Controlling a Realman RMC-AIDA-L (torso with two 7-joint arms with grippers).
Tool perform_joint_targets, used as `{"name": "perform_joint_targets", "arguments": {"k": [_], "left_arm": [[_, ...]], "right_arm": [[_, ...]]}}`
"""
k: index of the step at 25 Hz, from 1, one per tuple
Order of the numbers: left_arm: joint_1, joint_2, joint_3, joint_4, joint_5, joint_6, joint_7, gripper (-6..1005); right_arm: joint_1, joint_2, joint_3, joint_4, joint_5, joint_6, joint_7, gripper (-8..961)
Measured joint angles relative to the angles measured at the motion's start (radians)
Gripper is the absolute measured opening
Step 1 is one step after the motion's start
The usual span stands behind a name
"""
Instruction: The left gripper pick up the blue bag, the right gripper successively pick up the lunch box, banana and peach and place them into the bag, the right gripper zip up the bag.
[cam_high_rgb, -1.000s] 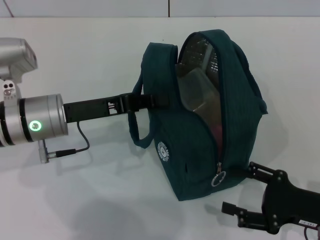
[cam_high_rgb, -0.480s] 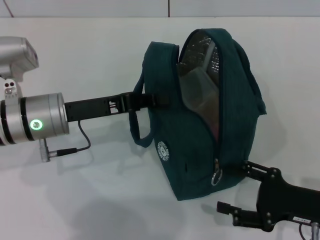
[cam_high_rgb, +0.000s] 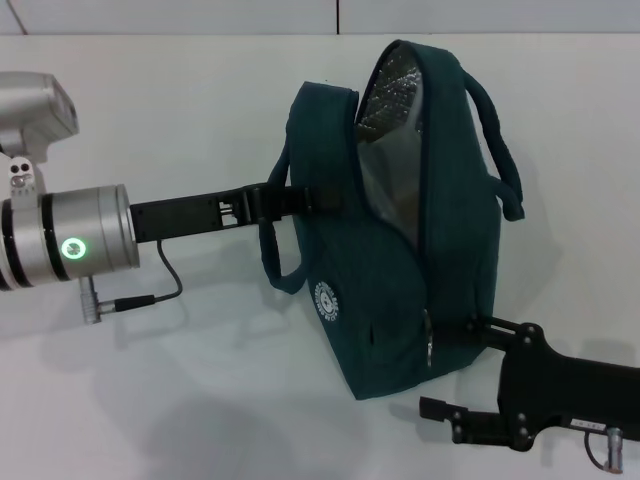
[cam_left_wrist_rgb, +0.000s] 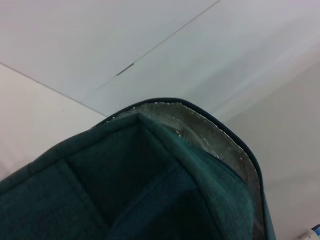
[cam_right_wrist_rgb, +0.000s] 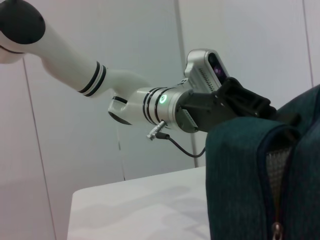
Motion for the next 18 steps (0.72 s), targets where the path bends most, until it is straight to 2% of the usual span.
{"name": "perform_joint_targets", "arguments": {"k": [8, 18], "left_arm": [[0.001, 0.0, 0.001, 0.0, -0.001, 0.0, 0.001, 39], [0.008, 0.0, 0.001, 0.0, -0.002, 0.0, 0.002, 39]], "right_arm": [[0.034, 0.0, -0.044, -0.001, 0.0, -0.011, 0.003, 777], [0.006, 0.0, -0.036, 0.0, 0.045, 0.003, 0.014, 775]]}}
